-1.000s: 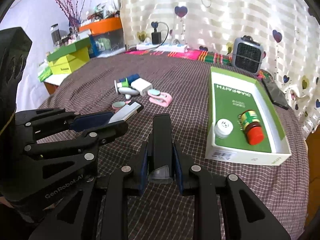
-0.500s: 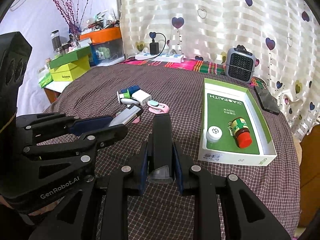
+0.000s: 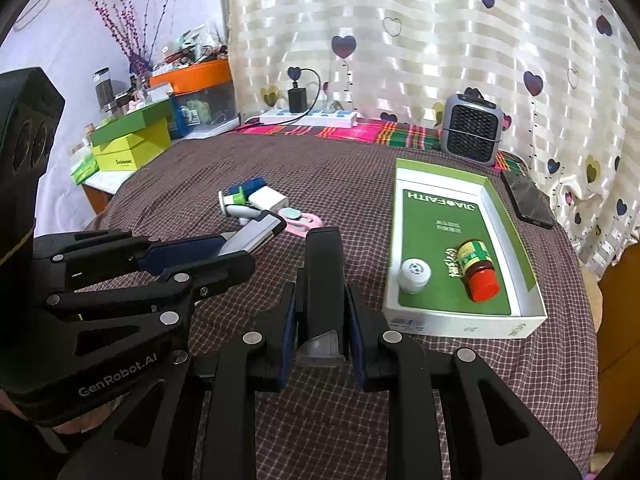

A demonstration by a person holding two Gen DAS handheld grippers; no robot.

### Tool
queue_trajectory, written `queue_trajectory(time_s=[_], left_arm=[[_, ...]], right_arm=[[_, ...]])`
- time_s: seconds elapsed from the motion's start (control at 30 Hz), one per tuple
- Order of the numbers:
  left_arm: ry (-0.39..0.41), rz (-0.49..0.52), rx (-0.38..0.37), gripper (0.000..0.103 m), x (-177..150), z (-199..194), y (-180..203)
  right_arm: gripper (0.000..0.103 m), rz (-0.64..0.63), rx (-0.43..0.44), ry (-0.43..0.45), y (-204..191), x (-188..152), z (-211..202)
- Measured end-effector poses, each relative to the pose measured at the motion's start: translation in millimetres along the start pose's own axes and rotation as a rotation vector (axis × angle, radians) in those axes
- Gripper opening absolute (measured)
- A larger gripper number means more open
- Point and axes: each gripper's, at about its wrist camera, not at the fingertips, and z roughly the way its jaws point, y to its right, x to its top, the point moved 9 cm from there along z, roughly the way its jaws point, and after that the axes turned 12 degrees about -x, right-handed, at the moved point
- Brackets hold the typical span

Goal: Organize rigid objects

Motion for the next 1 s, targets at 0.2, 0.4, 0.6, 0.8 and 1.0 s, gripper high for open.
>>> queue_trajectory(time_s=[0.2, 0.4, 0.6, 0.8, 1.0], left_arm=[[-0.006, 0.004, -0.030, 0.022, 10.3, 12.9, 11.5], [-0.006, 0.020, -0.055, 0.022, 19.2, 23.1, 25.5], [-0.017, 0.016, -0.065, 0.022, 24.0, 34.7, 31.7], [-0.021, 0.007, -0.077, 0.022, 30.3, 45.4, 34.7], [-0.029, -0.001, -0.094, 0.022, 35.3, 57.7, 39.4]], right_arm=[[0.024, 0.025, -0.011, -0.004, 18.4, 1.9, 5.5], [0.024, 0.057, -0.033, -0.001, 41.0, 3.6, 7.5], [0.024, 0.092, -0.060, -0.009, 64.2, 1.6, 10.2], [0.024, 0.129, -0.089, -0.018, 87.8, 0.9, 15.5], [0.024, 0.148, -0.103, -0.031, 102.9, -0.4, 25.0]])
